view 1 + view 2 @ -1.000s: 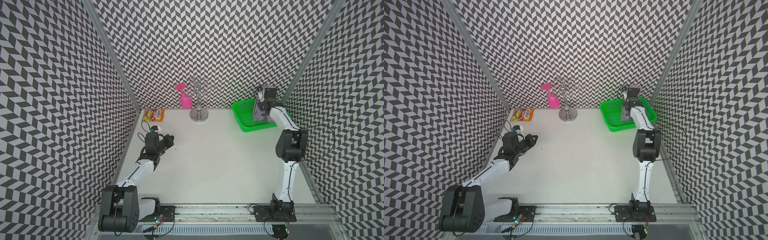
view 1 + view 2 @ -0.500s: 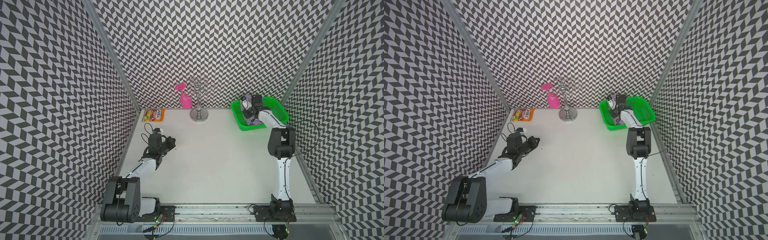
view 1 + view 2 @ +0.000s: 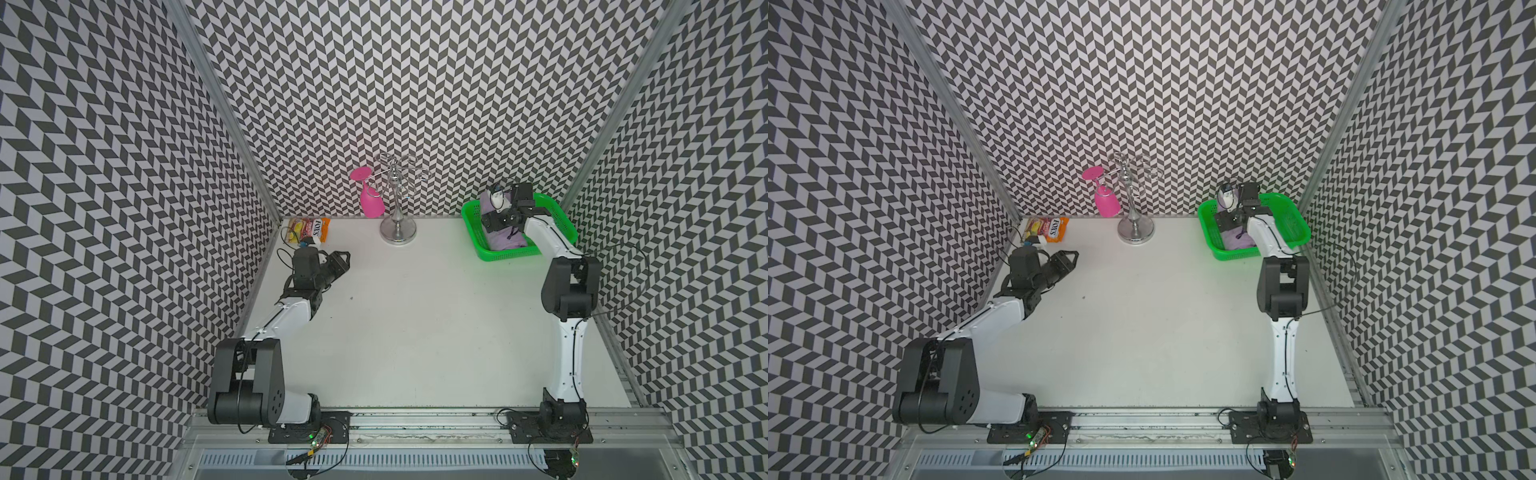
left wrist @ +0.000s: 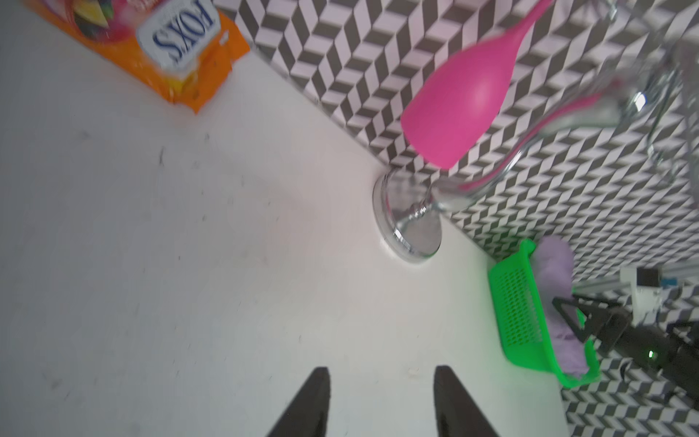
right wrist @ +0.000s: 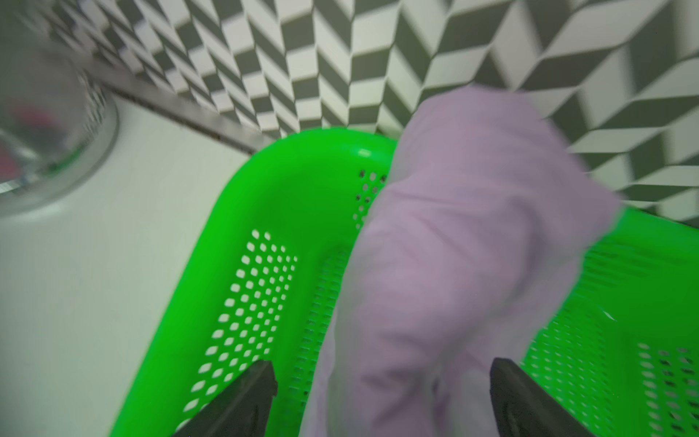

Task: Roll up the long pants
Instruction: Reset both arms

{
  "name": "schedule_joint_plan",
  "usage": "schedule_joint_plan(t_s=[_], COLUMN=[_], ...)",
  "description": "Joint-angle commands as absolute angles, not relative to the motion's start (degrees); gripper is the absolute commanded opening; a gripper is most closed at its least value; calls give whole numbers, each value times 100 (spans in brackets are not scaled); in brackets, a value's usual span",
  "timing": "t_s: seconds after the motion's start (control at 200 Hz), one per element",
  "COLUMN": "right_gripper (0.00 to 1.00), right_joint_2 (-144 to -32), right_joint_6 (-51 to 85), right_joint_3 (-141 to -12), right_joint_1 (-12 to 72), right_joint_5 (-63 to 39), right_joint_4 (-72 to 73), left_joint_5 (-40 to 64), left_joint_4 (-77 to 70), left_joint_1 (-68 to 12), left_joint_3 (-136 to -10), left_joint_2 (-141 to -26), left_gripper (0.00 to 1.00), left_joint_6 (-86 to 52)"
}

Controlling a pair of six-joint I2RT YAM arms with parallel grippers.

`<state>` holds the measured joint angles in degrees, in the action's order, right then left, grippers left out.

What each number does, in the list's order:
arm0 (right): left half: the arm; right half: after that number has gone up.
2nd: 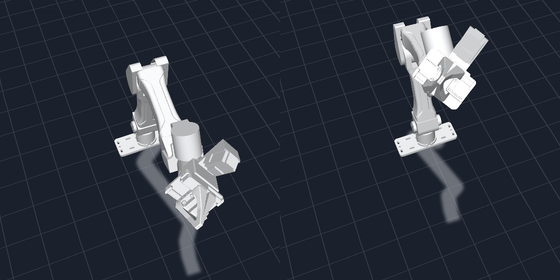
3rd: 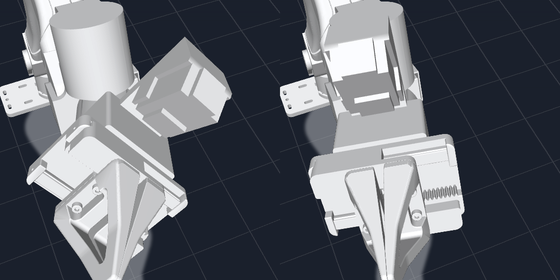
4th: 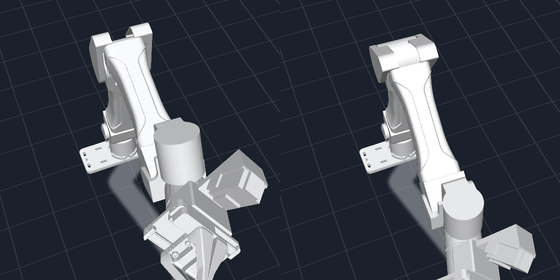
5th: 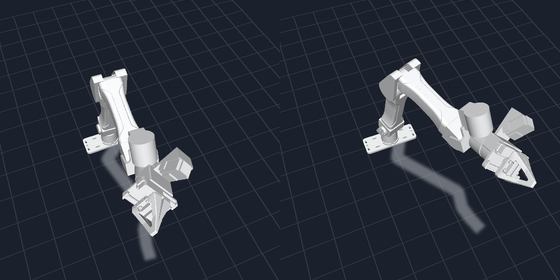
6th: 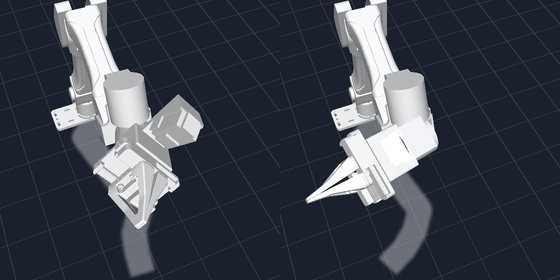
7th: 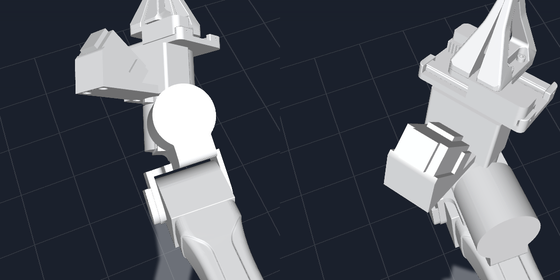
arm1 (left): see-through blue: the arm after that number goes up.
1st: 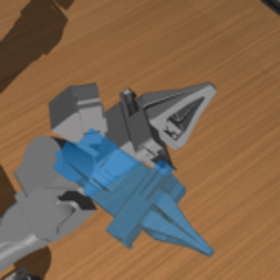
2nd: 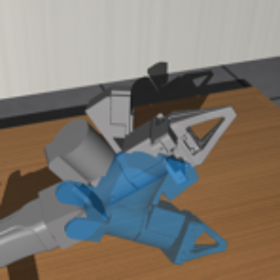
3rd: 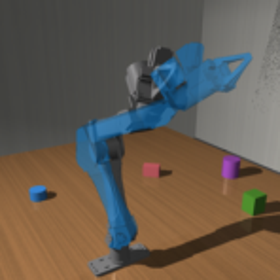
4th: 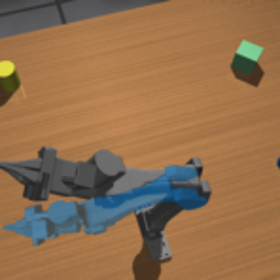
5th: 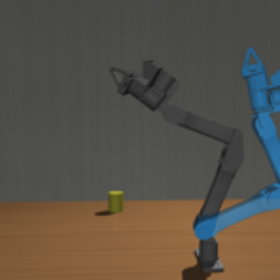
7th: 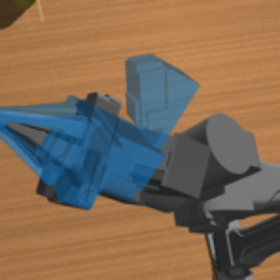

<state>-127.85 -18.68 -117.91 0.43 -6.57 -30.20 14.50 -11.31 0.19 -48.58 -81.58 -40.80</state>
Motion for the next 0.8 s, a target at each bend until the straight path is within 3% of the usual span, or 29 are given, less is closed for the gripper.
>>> schedule_joint_plan(t_s=[0.0,0.07,0.165,0.215,0.245,0.275,0.416,0.641,0.736,0.796], right_gripper=[96,97,98,98,100,100,100,99,100,99], right_joint_2=[-10903,-9625,-8077,-7630,-7439,-7297,-7297,-7996,-8046,-8023], right_joint_6=[-733,-38,684,676,678,664,378,148,69,-54], right_joint_3=[-10832,-8679,-5474,-4035,-3346,-2913,-2490,-1902,-1955,-1875], right_joint_1=[-246,-273,-312,-309,-279,-246,-229,-228,-220,-187], right_joint_5=[-43,715,975,570,486,512,984,247,-136,-520], right_joint_4=[-2514,-1162,1293,2899,3591,3909,3762,5479,5448,5623], left_joint_5=[468,-601,-1401,-1696,-1761,-1811,-1770,-726,65,142], left_joint_4=[-967,-1230,-2697,-3668,-4203,-4534,-5186,-7245,-8602,-7999], left_joint_1=[400,404,379,324,304,266,46,-59,-7,-75], left_joint_3=[-5396,-4952,-3491,-2728,-2285,-2011,-1559,-1051,-814,-915], left_joint_2=[-8051,-7761,-7175,-6946,-6857,-6832,-7270,-8251,-9005,-8841], left_gripper=[64,66,67,74,85,86,83,81,80,80], left_joint_6=[-3679,-3209,-2359,-1928,-1724,-1570,-1134,-294,11,154])
